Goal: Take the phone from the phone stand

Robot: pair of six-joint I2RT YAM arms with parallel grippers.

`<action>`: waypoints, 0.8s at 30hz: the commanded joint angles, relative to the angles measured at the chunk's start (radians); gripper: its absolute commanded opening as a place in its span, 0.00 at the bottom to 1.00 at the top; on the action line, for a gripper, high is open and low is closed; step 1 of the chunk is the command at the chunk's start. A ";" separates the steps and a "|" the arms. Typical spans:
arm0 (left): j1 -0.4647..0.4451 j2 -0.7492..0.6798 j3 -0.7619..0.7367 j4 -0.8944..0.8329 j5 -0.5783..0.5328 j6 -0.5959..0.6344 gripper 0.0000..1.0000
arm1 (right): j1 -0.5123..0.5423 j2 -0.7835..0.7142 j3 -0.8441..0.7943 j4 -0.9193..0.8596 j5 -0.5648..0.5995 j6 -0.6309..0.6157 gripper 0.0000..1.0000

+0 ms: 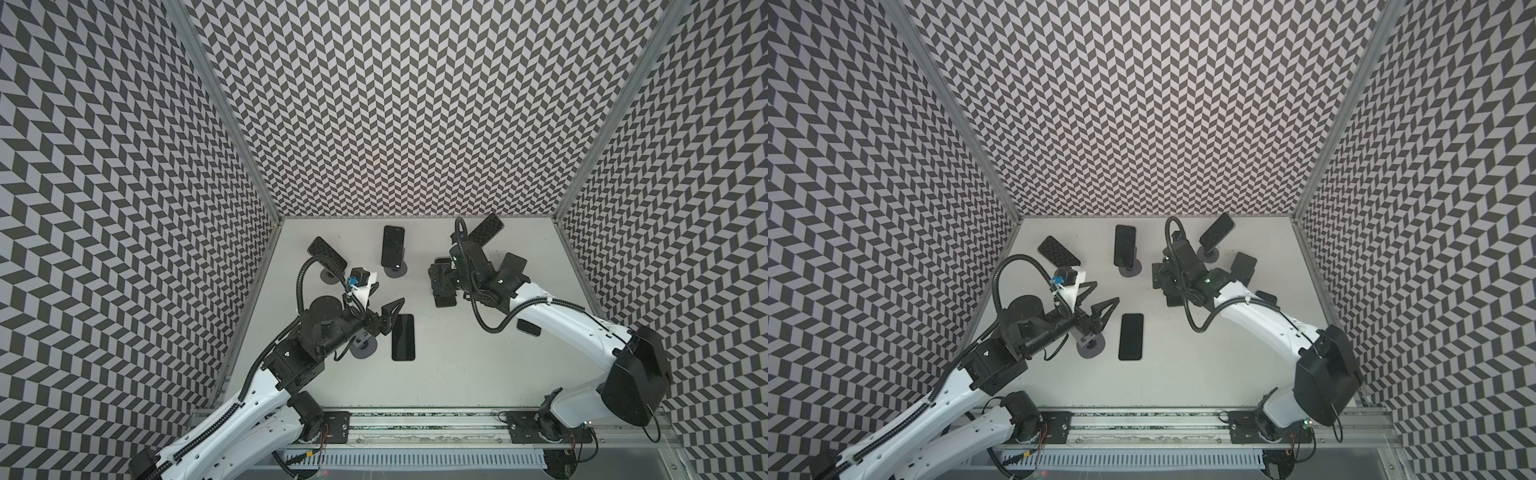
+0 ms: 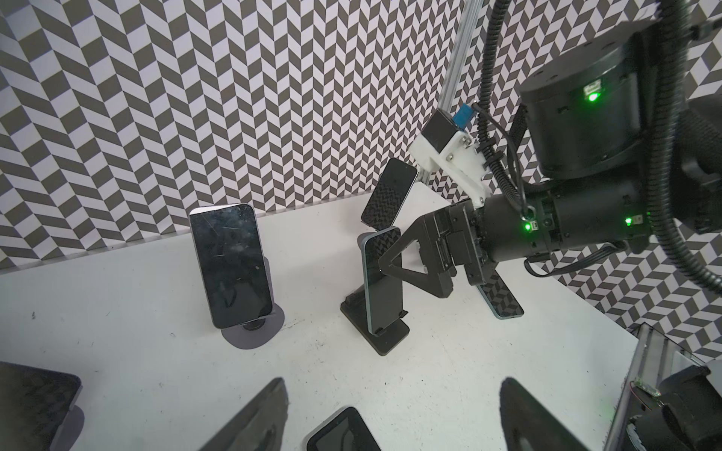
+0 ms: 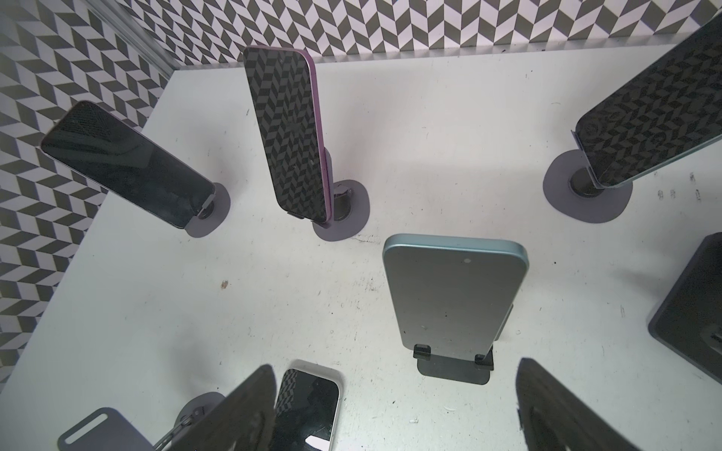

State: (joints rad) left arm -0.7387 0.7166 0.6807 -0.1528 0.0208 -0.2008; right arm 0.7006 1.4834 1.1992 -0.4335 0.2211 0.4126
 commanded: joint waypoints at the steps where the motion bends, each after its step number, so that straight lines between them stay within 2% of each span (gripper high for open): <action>1: 0.008 0.005 -0.001 0.039 0.011 -0.013 0.85 | 0.008 -0.032 -0.007 0.048 0.021 -0.018 0.93; 24: 0.019 0.060 -0.006 0.087 0.031 -0.016 0.85 | 0.007 -0.067 -0.050 0.077 0.046 -0.037 0.93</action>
State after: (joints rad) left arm -0.7284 0.7727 0.6807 -0.0975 0.0402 -0.2039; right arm 0.7006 1.4456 1.1591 -0.4103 0.2451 0.3882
